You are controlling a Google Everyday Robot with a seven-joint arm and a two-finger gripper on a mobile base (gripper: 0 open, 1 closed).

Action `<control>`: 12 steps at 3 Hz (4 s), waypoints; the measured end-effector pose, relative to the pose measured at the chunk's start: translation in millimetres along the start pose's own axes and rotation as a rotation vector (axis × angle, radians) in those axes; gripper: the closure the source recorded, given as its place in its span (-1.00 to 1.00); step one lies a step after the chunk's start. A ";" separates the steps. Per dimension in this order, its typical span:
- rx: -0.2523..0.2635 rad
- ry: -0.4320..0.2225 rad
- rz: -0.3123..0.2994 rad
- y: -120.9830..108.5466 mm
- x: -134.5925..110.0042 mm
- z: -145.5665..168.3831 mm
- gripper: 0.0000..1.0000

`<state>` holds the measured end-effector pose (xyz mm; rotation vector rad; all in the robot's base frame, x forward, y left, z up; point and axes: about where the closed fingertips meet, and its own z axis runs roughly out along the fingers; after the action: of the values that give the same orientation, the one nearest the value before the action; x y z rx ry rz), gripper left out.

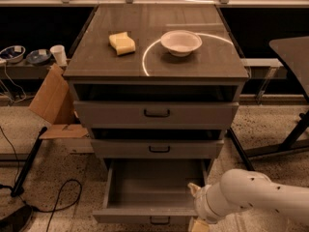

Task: Close bottom drawer

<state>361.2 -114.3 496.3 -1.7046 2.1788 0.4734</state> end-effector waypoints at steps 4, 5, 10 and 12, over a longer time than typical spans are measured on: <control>-0.259 -0.221 0.036 71.7 -2.2 235.5 -1.00; -0.259 -0.221 0.036 71.7 -2.3 235.6 -1.00; -0.227 -0.349 0.142 34.6 -25.8 365.4 0.77; -0.176 -0.364 0.188 16.3 -39.0 388.0 1.00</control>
Offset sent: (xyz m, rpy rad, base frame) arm -0.0454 0.1373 -0.2019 0.3116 0.1743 0.1223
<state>375.9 99.3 170.0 -1.3657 2.0812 0.9691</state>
